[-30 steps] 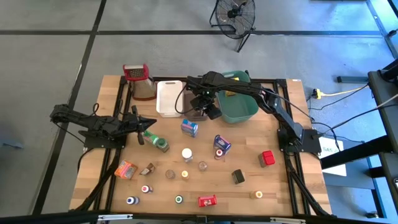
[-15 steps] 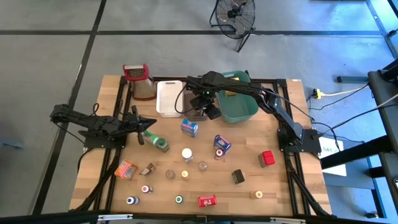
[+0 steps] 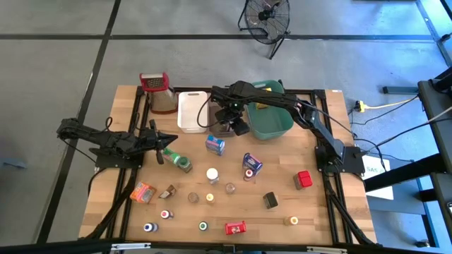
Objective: Pick & Place Kitchen Items
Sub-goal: Put the purple food coloring bottle into the middle black transparent bin
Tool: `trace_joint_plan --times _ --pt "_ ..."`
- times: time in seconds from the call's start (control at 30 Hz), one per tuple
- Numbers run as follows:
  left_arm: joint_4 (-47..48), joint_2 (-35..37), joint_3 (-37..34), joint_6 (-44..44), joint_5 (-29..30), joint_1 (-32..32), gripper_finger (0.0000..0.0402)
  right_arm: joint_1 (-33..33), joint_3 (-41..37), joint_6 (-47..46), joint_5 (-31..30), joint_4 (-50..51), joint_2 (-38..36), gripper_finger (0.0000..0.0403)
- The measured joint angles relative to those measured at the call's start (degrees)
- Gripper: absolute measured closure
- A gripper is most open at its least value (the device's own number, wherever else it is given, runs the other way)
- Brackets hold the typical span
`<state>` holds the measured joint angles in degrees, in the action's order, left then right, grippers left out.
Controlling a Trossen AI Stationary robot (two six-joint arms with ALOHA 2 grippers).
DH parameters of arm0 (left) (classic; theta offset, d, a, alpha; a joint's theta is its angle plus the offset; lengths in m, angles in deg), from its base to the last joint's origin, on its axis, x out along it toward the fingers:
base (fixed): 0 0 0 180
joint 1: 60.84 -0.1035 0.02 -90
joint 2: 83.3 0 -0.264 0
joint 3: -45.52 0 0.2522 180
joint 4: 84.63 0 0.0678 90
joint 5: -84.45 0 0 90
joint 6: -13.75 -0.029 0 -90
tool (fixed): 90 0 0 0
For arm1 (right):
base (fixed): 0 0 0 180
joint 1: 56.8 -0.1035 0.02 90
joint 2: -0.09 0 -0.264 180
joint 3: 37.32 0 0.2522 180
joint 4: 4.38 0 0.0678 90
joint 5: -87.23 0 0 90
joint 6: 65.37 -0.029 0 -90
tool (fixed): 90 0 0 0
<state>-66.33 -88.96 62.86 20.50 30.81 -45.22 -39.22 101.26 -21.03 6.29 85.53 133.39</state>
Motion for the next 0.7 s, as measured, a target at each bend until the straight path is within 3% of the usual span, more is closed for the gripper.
trace_joint_plan --times 0.2,0.5,0.7 --pt "0.0 0.01 0.0 -0.01 0.0 -0.01 0.0398 0.0 0.0 -0.88 0.0 1.37 0.0 0.0224" --pt "0.0 -0.01 0.0 0.0 0.01 0.01 0.0397 0.0 0.0 -2.67 -0.06 0.19 0.0 0.0184" --pt "0.0 -0.01 0.0 -0.01 0.02 0.01 0.0398 0.09 0.0 -3.27 -0.26 -0.75 0.0 0.0178"
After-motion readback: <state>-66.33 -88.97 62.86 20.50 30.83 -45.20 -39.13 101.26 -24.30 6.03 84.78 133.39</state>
